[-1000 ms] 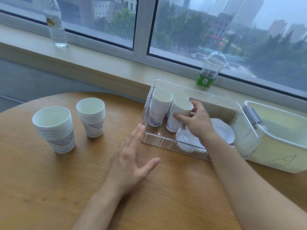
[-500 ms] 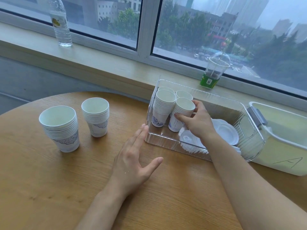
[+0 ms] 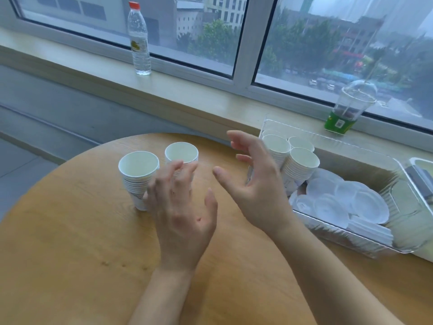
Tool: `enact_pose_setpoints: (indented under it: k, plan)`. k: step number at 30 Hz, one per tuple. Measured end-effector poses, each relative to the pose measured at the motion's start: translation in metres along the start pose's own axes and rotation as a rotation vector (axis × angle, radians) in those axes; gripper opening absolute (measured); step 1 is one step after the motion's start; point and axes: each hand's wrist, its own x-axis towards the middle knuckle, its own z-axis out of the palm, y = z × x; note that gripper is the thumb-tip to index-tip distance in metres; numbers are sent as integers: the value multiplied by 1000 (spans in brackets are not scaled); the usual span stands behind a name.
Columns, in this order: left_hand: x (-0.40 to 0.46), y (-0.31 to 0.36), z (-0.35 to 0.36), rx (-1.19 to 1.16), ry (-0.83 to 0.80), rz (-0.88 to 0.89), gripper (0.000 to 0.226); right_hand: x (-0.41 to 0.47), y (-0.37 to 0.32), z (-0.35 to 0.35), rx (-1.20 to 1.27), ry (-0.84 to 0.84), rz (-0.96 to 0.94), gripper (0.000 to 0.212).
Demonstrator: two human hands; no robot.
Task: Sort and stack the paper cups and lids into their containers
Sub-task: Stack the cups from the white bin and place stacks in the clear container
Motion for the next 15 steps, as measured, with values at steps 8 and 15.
enact_pose_setpoints:
  k: [8, 15]
  plan:
    - [15, -35, -15, 101, 184, -167, 80, 22, 12, 65, -29, -255, 209, 97]
    - [7, -60, 3, -161, 147, -494, 96, 28, 29, 92, -18, -238, 274, 106]
